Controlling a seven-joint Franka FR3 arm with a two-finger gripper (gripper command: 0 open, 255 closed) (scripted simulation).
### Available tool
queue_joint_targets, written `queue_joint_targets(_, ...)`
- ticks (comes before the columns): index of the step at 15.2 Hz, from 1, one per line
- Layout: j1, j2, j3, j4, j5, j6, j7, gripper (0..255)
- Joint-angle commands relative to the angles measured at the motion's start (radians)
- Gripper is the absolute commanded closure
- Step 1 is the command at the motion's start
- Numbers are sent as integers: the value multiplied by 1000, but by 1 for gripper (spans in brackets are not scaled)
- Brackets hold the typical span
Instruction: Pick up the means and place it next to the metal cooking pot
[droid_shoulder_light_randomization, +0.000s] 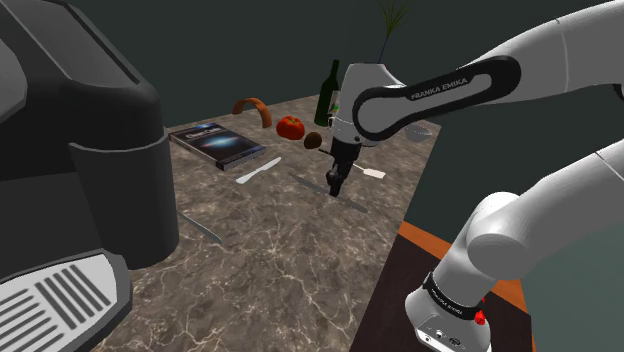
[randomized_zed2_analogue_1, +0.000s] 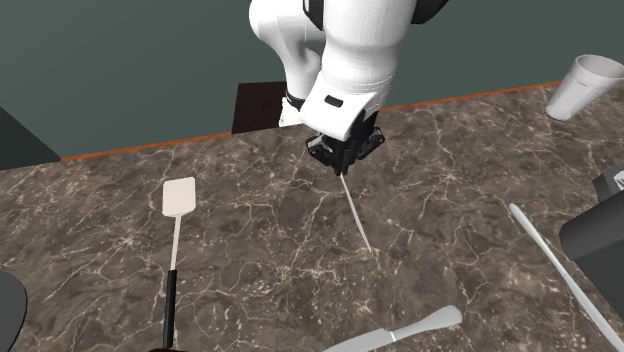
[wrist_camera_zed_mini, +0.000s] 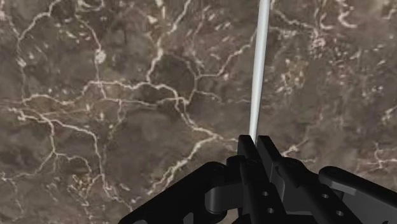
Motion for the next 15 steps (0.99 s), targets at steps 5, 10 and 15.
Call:
queue_joint_targets(5,0,-40,-5,55,-2,-96,-2,255)
queue_joint_targets(10,-1,-66,-9,104,-3,-171,-2,255)
queue_joint_targets(15,-1,-85,-12,158,-5,-244,-2,255)
